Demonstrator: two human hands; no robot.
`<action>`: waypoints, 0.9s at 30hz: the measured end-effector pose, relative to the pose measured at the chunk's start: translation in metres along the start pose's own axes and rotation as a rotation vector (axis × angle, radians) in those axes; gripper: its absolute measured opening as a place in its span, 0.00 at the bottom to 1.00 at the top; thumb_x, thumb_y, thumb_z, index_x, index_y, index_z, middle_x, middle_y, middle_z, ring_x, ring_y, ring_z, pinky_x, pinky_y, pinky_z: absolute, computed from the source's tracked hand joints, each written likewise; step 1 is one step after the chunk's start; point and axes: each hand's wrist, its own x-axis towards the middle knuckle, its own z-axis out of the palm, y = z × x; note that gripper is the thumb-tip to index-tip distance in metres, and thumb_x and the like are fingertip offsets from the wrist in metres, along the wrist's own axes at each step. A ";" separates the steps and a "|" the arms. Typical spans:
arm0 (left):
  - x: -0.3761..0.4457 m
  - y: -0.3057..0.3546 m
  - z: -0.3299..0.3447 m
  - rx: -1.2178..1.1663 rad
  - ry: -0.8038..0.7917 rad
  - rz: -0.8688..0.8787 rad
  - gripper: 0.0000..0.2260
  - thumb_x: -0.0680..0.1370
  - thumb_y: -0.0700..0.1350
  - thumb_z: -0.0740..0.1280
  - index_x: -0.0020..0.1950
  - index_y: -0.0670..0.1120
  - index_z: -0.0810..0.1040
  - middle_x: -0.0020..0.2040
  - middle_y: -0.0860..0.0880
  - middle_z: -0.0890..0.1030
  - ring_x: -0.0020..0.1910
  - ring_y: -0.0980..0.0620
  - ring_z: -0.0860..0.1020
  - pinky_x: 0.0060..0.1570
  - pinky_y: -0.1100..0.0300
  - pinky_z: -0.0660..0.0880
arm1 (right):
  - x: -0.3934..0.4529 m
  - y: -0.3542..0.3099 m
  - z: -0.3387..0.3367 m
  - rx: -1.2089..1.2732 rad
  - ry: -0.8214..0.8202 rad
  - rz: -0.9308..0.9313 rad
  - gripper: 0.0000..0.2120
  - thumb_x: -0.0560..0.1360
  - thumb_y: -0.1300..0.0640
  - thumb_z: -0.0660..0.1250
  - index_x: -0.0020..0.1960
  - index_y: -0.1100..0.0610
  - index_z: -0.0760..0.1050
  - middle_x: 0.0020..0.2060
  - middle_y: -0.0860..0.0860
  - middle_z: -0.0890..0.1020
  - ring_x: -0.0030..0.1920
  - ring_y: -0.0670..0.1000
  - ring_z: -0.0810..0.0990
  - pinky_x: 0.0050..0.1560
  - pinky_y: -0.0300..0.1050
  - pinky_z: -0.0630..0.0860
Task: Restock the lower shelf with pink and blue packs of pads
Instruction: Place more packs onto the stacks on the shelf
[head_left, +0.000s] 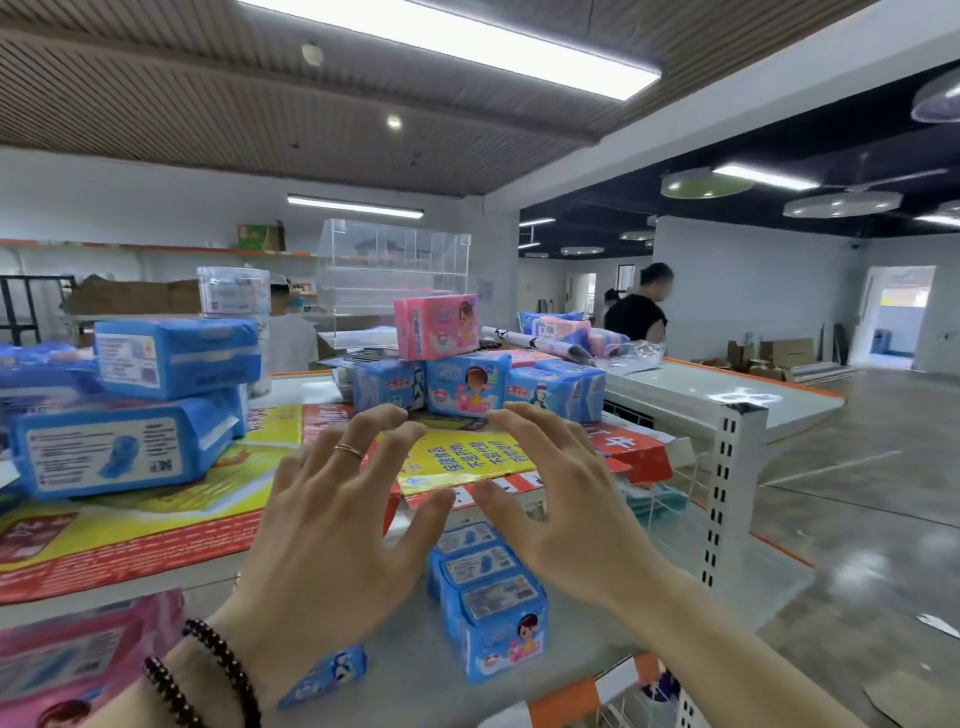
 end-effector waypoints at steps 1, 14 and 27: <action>0.004 0.001 0.001 0.011 0.004 0.001 0.28 0.78 0.67 0.53 0.70 0.52 0.72 0.69 0.54 0.73 0.65 0.47 0.74 0.62 0.43 0.71 | 0.005 0.004 0.000 0.000 0.003 -0.008 0.32 0.74 0.33 0.59 0.75 0.41 0.63 0.74 0.37 0.64 0.74 0.41 0.59 0.74 0.52 0.62; 0.066 0.022 0.030 0.106 -0.048 -0.130 0.31 0.76 0.68 0.49 0.71 0.53 0.70 0.71 0.54 0.71 0.68 0.47 0.72 0.62 0.44 0.69 | 0.072 0.094 -0.019 -0.005 -0.033 -0.077 0.31 0.77 0.41 0.66 0.77 0.48 0.62 0.74 0.44 0.66 0.73 0.47 0.62 0.70 0.46 0.61; 0.085 0.040 0.073 0.184 -0.043 -0.241 0.31 0.76 0.67 0.49 0.72 0.53 0.69 0.73 0.54 0.70 0.70 0.49 0.70 0.64 0.45 0.66 | 0.141 0.201 -0.005 -0.078 -0.056 0.082 0.31 0.75 0.44 0.69 0.75 0.51 0.66 0.72 0.55 0.71 0.71 0.60 0.67 0.69 0.58 0.67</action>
